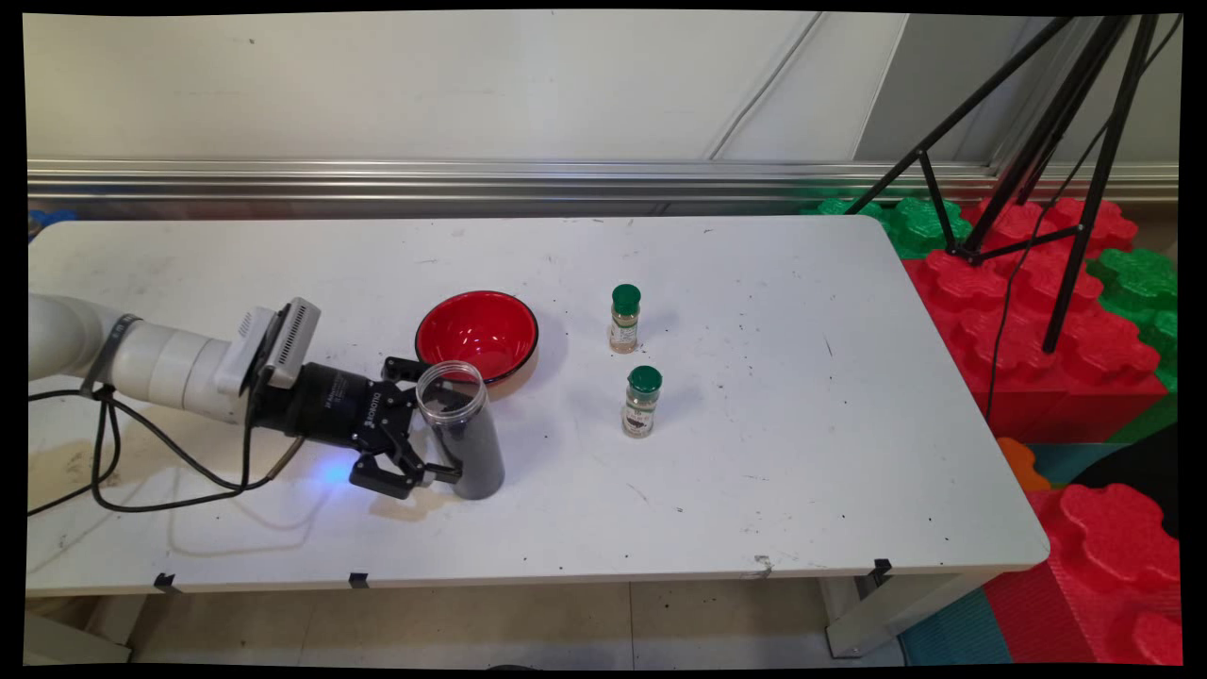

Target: Pick up the black seasoning powder from the table

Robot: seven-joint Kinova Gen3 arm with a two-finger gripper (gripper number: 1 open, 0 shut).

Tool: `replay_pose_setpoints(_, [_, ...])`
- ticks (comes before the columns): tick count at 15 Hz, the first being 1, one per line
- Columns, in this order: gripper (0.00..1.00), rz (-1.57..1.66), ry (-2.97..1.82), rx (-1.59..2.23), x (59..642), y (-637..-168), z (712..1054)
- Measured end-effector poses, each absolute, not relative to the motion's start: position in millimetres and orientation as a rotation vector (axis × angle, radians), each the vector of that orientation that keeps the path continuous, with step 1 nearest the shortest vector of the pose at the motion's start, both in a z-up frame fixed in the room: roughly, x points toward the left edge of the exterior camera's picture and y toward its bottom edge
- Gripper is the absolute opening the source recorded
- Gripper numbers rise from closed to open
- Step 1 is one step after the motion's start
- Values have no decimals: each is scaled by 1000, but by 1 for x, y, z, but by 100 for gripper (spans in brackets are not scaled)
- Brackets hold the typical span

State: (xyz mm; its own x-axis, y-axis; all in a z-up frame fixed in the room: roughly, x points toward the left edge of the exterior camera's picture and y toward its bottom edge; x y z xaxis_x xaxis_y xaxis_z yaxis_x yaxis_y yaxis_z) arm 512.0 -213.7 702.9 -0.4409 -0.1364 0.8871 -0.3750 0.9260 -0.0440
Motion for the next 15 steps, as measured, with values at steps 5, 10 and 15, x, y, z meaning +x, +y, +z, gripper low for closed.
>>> replay_pose_setpoints(5, [100, 269, -2013, 379, 503, -218, 695])
replay_pose_setpoints(10, [100, 257, -2005, 389, 497, -221, 690])
replay_pose_setpoints(15, [100, 247, -2001, 399, 492, -223, 685])
